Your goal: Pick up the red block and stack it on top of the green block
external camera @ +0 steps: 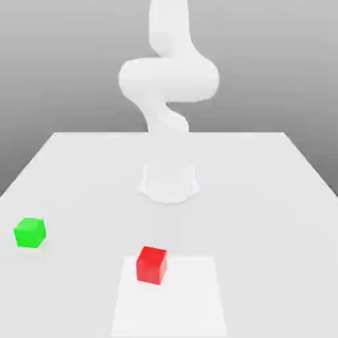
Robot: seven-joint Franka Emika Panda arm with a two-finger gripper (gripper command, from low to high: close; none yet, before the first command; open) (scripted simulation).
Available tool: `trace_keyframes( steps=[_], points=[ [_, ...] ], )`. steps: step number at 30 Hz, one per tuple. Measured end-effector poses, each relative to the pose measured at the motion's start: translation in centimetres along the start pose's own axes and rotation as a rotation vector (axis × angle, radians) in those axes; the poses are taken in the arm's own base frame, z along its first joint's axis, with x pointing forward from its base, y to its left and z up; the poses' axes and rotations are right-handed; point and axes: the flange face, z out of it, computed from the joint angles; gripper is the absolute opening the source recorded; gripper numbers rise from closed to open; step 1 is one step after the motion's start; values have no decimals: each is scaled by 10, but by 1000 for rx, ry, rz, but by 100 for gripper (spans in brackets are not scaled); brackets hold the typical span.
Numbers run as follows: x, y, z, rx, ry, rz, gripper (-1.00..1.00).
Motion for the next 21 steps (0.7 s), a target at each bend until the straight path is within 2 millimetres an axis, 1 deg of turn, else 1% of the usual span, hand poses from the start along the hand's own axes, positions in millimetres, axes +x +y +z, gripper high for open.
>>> trace_keyframes(
  steps=[2, 5, 8, 11, 14, 17, 18, 21],
  points=[
    [-8, 13, 52, -62, -46, 21, 0],
    [-26, 41, 123, -152, -113, 54, 0],
    [-51, 76, 185, -241, -180, 88, 0],
    [-83, 119, 239, -333, -249, 125, 0],
    [-123, 170, 284, -431, -322, 164, 0],
    [-174, 228, 318, -540, -404, 209, 0],
    [-184, 241, 326, -559, -418, 218, 0],
    [-202, 260, 348, -576, -431, 224, 0]
  ],
)
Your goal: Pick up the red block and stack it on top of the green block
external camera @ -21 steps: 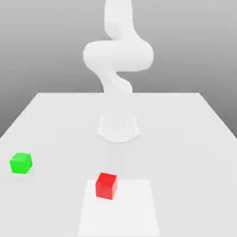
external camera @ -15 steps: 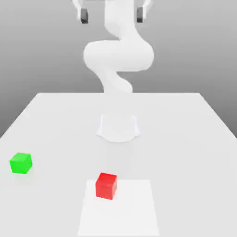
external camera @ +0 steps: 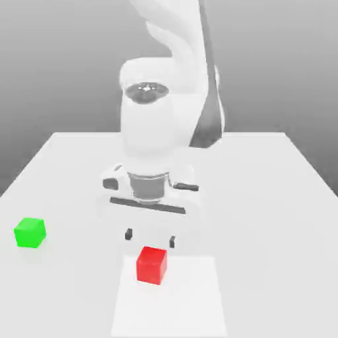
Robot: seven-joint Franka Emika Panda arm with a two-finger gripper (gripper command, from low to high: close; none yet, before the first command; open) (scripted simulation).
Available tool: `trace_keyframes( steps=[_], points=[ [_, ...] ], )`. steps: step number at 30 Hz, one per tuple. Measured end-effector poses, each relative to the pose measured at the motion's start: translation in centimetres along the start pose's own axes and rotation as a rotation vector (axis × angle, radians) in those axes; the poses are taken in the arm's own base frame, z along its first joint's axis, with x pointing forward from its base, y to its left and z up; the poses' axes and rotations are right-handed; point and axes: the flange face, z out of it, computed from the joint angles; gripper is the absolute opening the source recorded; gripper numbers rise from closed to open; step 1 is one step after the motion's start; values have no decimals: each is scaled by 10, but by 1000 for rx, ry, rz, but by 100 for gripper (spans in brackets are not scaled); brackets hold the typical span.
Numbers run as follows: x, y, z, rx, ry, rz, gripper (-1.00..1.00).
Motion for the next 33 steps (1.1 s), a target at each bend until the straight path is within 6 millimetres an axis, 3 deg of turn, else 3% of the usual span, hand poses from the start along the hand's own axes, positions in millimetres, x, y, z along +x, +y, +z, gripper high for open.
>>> trace_keyframes(
  steps=[3, 4, 11, 18, 22, 27, 30, 33],
  points=[
    [-1, 2, 28, -2, -1, 1, 0],
    [-1, 2, 36, -2, -1, 1, -100],
    [-1, 2, 37, -2, -1, 1, -100],
    [-1, 2, -19, -2, -1, 1, -100],
    [79, 59, -35, -2, 0, 150, -100],
    [161, 165, -51, -1, 0, 320, -100],
    [192, 245, -61, -2, -1, 424, -100],
    [199, 261, -43, 0, -1, 431, -100]
  ],
)
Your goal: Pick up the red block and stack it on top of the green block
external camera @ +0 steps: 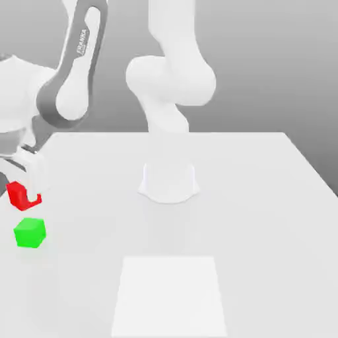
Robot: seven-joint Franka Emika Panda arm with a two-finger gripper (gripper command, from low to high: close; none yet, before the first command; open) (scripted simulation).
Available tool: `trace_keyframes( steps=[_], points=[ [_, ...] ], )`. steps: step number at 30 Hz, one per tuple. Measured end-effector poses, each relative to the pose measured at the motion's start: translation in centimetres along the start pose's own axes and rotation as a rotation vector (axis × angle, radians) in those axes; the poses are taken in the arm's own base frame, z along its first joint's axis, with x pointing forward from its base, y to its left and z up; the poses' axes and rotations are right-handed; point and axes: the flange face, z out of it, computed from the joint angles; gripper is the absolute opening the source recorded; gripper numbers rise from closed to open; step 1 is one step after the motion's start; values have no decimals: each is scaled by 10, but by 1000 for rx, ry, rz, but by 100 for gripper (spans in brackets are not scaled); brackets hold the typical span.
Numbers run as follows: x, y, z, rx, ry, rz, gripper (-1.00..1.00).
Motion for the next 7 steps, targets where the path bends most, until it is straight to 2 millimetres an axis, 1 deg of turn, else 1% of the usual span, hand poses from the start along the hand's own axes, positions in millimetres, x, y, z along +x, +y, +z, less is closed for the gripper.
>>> trace_keyframes(
  steps=[3, 4, 7],
  points=[
    [-1, -2, 31, -1, 0, -12, -100],
    [-2, -2, 40, -2, 0, -11, 100],
    [-2, -2, 40, -2, 0, -11, 100]
  ],
)
